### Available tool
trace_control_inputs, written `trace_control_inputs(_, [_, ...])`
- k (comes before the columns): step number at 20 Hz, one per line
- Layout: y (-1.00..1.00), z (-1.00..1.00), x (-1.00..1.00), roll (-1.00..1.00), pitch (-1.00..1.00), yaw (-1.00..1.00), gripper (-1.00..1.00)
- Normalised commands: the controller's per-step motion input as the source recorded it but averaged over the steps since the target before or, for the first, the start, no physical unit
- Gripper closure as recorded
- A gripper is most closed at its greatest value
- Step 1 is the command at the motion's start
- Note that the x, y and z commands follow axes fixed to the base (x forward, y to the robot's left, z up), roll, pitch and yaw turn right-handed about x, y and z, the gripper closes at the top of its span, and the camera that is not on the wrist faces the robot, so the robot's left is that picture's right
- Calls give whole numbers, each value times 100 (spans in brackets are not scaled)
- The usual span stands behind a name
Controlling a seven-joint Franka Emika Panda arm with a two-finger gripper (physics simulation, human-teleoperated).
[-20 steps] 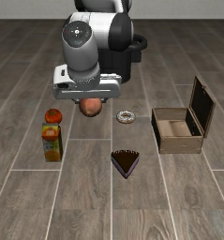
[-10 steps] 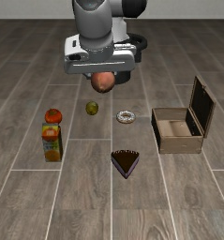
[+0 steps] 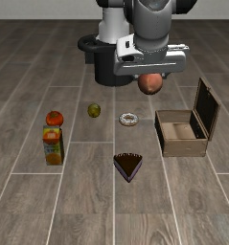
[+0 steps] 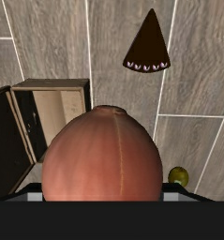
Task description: Pick up the onion and place it in the box
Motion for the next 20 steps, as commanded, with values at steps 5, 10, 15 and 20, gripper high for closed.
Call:
trace_control_inputs(5, [100, 0, 0, 0, 0, 0, 100])
trace_control_inputs(10, [60, 0, -40, 0, 0, 0, 100])
trace_control_inputs(15, [0, 0, -80, 0, 0, 0, -100])
trace_control_inputs(20, [0, 0, 0, 0, 0, 0, -100])
